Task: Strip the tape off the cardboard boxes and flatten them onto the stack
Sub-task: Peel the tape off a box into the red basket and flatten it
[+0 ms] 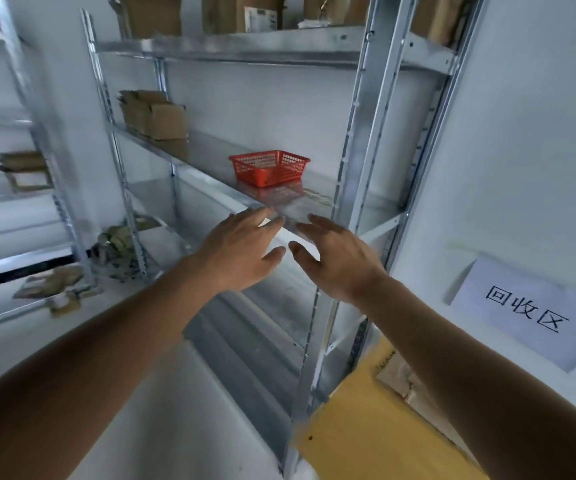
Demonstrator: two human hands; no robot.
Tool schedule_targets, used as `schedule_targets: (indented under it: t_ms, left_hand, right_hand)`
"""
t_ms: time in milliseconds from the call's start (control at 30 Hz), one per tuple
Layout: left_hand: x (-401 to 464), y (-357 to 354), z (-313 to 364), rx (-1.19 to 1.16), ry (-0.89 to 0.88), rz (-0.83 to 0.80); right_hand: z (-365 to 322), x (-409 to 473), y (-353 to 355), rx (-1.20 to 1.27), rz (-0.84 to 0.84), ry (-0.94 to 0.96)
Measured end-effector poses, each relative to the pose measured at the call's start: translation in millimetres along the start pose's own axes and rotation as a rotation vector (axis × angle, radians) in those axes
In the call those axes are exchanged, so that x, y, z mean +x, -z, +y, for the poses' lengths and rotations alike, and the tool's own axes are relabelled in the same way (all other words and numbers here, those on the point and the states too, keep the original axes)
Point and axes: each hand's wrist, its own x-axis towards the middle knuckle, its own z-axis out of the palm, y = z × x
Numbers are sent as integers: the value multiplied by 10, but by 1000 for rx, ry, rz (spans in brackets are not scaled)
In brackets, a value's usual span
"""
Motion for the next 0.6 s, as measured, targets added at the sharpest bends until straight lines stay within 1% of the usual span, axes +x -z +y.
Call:
schedule_targets:
  t_ms: [100, 233, 400, 600]
  left_hand:
    - [-7, 165, -628, 35, 34, 35]
    - [54, 347, -1565, 44, 73, 40]
    - [166, 478, -2687, 74, 98, 40]
    - [441, 532, -3735, 58, 140, 40]
  right_hand:
    - [-453, 524, -72, 29, 28, 56]
    - [-1032, 1224, -259, 78, 77, 108]
    - [-1706, 2032, -379, 133, 77, 78]
    - [-2133, 2925, -573, 111, 93, 128]
